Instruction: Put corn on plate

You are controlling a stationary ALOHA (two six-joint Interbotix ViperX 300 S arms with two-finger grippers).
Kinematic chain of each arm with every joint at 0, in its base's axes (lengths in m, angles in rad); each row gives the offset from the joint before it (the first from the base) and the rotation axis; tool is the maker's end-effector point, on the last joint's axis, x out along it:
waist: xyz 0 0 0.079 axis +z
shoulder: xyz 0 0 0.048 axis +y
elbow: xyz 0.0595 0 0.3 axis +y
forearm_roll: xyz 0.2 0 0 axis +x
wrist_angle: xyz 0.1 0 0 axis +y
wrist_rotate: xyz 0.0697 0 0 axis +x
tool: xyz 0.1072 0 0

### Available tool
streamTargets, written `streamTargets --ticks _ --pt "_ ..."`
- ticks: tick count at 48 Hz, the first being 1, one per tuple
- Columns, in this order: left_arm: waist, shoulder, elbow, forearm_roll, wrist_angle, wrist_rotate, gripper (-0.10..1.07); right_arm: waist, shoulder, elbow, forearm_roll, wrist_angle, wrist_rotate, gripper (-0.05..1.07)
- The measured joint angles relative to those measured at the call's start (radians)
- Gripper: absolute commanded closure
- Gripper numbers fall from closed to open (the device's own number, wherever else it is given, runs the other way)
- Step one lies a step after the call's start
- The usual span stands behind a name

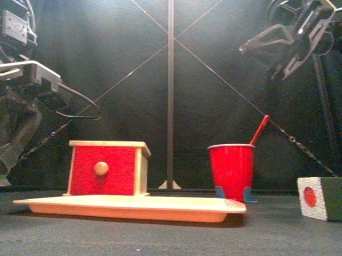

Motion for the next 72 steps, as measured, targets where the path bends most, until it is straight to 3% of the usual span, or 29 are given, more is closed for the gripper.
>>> streamTargets --ticks 7,20,36,43,53,72 --pt "0.005 -0.003 -0.015 0.029 -0.021 0.0 0.37 0.0 0.0 0.002 0.002 0.0 0.0 0.52" --pt "0.063 0.005 -0.074 0.169 -0.121 0.0 0.37 0.0 -0.002 0.0 0.0 0.002 0.0 0.52" --pt "0.164 0.097 -0.081 0.255 -0.35 -0.005 0.37 0.0 -0.003 0.008 -0.002 0.0 0.0 0.52" --pt "0.183 0.121 -0.081 0.275 -0.403 -0.003 0.36 0.0 -0.005 0.008 0.0 0.0 0.002 0.52" --pt "0.199 0.144 -0.089 0.279 -0.419 -0.009 0.33 0.0 -0.003 0.008 -0.002 0.002 0.0 0.52" --pt "0.201 0.179 -0.115 0.279 -0.423 -0.005 0.11 0.0 -0.003 0.008 -0.002 0.0 0.0 0.52"
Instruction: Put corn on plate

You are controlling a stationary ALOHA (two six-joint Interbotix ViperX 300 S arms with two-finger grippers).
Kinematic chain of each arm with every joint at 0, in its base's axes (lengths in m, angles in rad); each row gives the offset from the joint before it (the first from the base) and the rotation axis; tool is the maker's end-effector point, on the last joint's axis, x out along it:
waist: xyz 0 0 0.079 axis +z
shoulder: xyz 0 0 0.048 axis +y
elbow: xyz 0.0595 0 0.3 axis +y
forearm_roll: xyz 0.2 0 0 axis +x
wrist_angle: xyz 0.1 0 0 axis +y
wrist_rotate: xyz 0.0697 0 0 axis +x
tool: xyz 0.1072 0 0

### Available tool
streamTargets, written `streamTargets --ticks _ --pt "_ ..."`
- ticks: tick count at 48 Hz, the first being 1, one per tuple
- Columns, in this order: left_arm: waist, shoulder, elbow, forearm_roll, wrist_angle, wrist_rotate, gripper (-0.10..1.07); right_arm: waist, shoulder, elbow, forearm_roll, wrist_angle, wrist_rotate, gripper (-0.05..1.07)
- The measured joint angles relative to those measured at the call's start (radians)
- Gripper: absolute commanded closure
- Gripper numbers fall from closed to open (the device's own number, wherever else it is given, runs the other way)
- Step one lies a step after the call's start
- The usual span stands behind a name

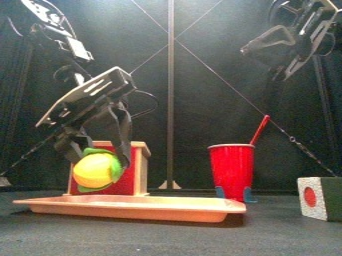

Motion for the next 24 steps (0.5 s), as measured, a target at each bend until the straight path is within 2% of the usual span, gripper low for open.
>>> streamTargets --ticks 24 --pt "-0.002 -0.006 0.0 -0.002 0.011 0.0 0.1 0.0 0.0 0.0 0.0 0.0 0.0 0.52"
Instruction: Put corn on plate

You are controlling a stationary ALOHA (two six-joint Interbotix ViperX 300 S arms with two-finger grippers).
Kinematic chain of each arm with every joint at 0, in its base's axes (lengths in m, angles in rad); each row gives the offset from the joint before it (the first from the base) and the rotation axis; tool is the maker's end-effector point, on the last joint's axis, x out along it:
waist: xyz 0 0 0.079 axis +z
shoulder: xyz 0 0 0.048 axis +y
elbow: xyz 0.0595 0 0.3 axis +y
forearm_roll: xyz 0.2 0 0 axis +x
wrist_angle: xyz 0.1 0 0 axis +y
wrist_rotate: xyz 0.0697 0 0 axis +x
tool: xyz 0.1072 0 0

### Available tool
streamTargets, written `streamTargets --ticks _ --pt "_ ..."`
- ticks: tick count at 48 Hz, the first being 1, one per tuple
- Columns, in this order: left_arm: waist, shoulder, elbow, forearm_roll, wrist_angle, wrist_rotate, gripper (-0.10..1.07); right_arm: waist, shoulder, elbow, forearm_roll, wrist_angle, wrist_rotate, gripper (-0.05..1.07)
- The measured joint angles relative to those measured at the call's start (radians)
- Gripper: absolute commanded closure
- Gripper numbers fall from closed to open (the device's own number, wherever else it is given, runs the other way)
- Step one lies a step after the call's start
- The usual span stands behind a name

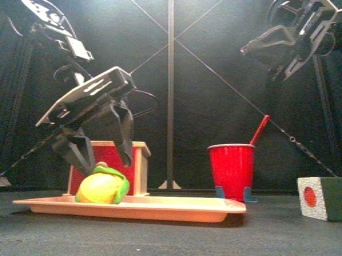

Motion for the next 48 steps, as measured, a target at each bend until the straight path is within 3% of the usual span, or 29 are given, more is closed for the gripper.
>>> streamTargets --ticks 48 --pt "-0.003 -0.018 0.0 0.003 0.044 0.003 0.1 0.0 -0.002 0.0 -0.002 0.0 0.0 0.52"
